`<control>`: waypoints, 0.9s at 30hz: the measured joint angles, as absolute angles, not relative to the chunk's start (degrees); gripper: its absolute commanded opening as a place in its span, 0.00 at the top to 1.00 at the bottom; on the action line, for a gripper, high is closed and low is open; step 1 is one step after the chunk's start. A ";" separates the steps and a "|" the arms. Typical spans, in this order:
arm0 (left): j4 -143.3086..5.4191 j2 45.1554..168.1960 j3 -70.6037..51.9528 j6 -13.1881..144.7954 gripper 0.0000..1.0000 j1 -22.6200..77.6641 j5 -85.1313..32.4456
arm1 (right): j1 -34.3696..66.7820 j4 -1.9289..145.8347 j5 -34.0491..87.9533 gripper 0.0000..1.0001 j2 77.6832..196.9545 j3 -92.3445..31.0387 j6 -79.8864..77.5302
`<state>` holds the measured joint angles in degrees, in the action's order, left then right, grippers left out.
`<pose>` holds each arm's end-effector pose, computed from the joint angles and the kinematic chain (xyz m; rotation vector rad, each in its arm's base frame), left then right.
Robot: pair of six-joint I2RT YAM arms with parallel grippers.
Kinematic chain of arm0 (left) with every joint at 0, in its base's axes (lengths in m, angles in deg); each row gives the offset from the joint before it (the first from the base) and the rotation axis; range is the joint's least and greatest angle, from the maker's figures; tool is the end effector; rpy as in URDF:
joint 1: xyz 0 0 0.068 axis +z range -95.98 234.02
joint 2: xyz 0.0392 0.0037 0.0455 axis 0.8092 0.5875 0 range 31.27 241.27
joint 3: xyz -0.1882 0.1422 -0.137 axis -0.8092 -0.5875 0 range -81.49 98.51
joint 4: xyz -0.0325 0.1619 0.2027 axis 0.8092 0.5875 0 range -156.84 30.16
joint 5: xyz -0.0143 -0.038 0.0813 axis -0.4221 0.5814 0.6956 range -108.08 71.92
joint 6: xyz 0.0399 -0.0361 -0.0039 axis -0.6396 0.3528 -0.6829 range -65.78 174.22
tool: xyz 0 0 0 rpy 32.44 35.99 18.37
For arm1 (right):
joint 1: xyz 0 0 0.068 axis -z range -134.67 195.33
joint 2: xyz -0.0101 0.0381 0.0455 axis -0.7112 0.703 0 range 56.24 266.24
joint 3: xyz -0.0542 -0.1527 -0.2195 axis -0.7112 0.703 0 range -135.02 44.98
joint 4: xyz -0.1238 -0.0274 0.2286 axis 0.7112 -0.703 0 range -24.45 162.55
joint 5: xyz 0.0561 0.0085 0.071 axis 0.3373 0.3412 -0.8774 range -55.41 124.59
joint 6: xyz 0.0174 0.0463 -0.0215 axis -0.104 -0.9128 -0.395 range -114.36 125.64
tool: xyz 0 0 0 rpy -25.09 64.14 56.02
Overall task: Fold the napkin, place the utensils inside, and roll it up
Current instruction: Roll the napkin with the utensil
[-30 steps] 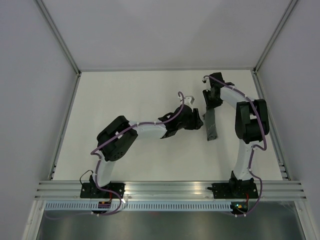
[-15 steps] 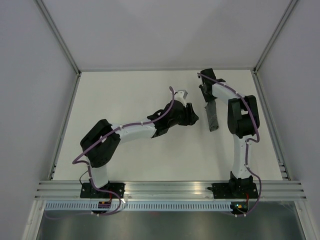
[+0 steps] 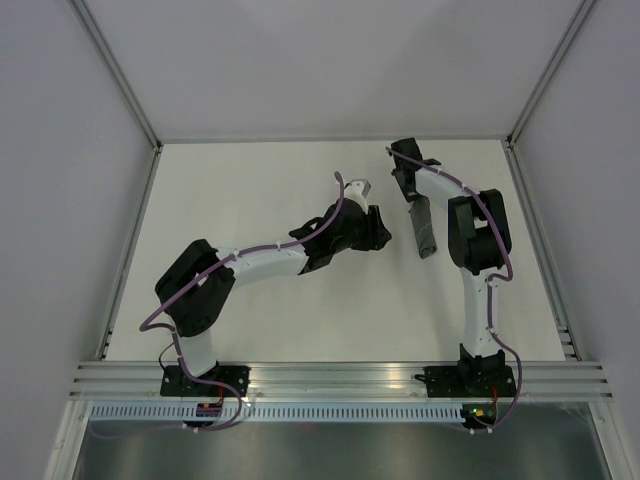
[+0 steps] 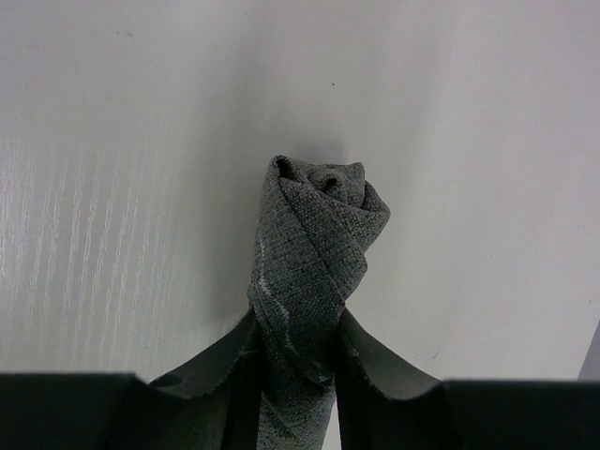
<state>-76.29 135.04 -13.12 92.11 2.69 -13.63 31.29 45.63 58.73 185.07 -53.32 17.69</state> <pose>0.2620 -0.3228 0.2290 0.1991 2.1342 -0.8820 0.4733 0.1034 0.1567 -0.4158 2.4905 -0.5258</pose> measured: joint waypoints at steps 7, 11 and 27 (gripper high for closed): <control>-76.21 135.04 -13.12 92.09 0.45 2.97 -13.76 | 31.29 45.54 58.06 0.45 185.62 -54.26 17.01; -76.18 135.04 -13.12 92.09 0.45 3.04 -14.11 | 31.29 45.17 57.31 0.43 185.62 -54.50 16.51; -76.21 135.04 -13.12 92.09 0.45 3.22 -15.69 | 31.77 42.53 51.32 0.30 185.51 -56.10 14.17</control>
<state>-76.21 135.04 -13.12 92.09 3.22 -15.69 31.77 42.53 51.32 185.51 -56.10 14.17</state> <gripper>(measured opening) 0.546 0.690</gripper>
